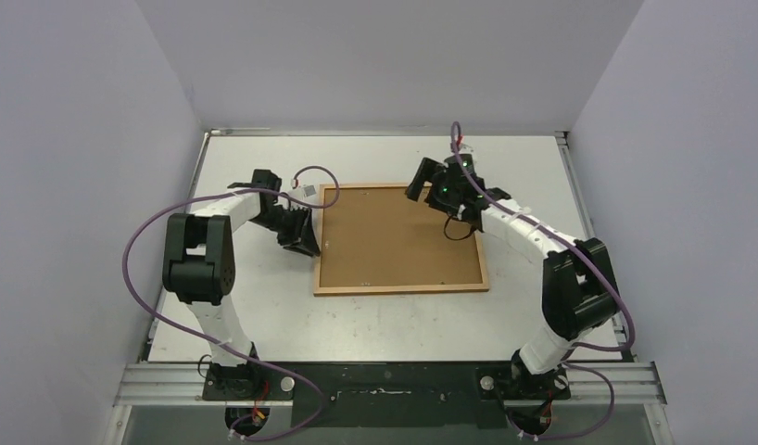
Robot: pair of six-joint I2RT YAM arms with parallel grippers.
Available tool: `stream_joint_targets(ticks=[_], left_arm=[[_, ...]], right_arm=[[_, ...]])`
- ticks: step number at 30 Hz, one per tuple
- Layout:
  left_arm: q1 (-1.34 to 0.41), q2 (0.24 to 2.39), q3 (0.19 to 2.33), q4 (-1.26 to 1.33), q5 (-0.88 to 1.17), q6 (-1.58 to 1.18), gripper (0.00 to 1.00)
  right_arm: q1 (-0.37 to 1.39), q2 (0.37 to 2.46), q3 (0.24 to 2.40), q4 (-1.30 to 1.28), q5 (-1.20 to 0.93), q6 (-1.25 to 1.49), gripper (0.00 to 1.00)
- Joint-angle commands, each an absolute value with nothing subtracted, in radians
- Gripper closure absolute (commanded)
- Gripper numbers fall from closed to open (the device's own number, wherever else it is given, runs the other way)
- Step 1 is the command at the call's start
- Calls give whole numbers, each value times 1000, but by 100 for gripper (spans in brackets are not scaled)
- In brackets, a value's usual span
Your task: Put the photo into the frame
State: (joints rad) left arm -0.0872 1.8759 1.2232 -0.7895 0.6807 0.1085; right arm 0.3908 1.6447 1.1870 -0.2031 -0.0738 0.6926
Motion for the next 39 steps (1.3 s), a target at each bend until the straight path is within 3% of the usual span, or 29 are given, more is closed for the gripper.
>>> stream_joint_targets(ticks=[1, 15, 21, 27, 39], left_arm=[[-78, 1885, 1224, -662, 749, 8, 74], [-40, 1920, 1180, -546, 692, -92, 86], [-25, 1882, 1187, -573, 730, -62, 85], [-27, 1880, 1164, -546, 689, -50, 75], [-35, 1945, 1159, -513, 684, -73, 80]], right_arm=[[502, 1686, 1127, -21, -227, 832, 5], [702, 1965, 1252, 223, -401, 958, 14], [736, 2020, 1310, 216, -405, 953, 14], [744, 2046, 1341, 214, -408, 951, 14], [765, 2110, 1382, 206, -423, 960, 15]])
